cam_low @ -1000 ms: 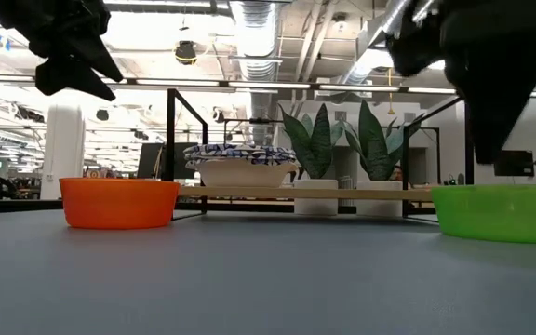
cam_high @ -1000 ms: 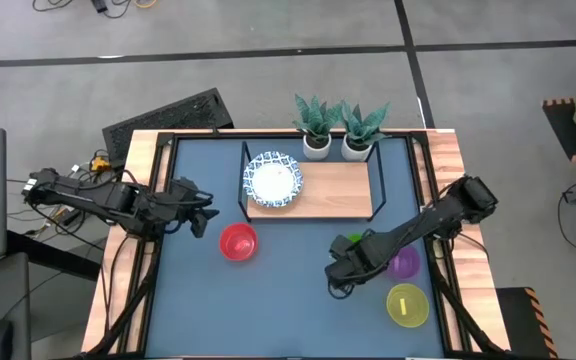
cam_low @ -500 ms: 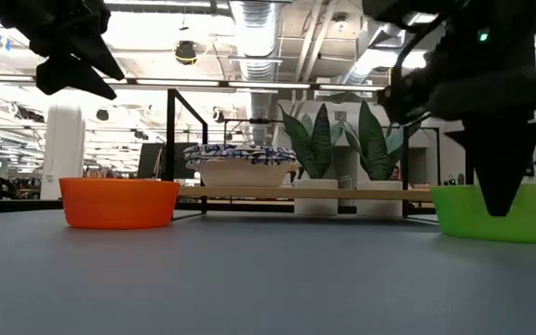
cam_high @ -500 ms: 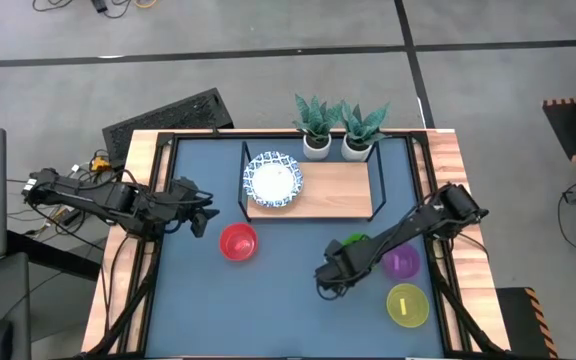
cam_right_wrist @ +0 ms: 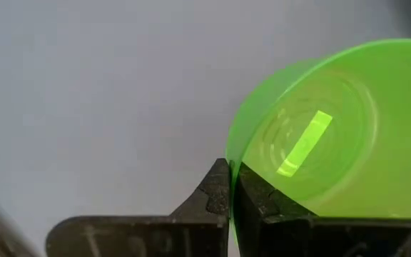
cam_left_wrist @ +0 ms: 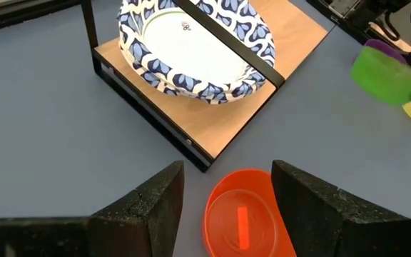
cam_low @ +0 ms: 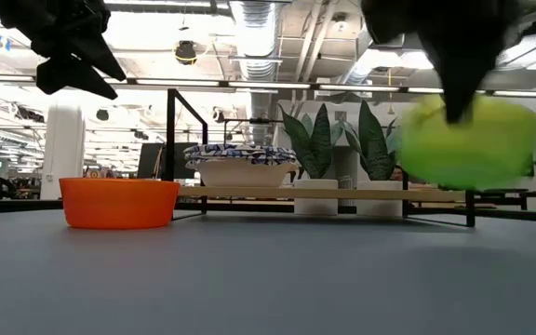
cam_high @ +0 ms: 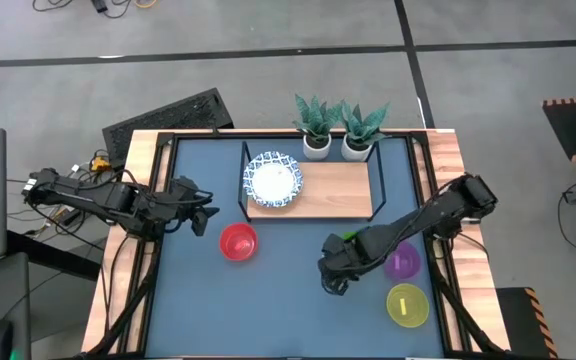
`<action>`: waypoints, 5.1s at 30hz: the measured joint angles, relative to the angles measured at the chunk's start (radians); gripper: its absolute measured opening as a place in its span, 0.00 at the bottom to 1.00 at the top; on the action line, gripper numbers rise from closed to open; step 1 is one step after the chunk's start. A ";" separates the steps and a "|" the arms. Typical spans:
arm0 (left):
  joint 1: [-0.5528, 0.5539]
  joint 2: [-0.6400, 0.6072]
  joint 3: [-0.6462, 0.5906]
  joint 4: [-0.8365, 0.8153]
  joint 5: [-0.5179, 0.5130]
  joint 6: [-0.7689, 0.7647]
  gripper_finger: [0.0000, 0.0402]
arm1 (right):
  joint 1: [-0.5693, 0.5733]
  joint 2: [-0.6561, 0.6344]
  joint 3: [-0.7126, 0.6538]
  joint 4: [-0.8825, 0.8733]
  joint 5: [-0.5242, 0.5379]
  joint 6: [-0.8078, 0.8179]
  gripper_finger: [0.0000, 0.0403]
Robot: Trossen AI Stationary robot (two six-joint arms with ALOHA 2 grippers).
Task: Place and stack bowls onto a shelf
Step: Put the green bowl on the shelf, then stack the orange bowl on top of the other green bowl on the shelf
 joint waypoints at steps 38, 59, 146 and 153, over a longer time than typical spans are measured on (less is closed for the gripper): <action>0.000 0.000 0.001 -0.010 -0.019 0.005 0.49 | -0.470 0.156 0.138 -0.126 0.156 -1.041 0.05; 0.000 0.000 0.001 -0.042 0.093 0.020 0.49 | -0.426 0.154 0.251 -0.143 0.195 -0.914 0.52; -0.035 -0.112 -0.284 0.983 0.496 -0.207 0.02 | -0.141 0.477 0.409 0.322 -0.026 -1.183 0.05; -0.035 -0.112 -0.284 0.984 0.479 -0.195 0.02 | -0.139 0.340 0.409 0.300 -0.079 -1.079 0.05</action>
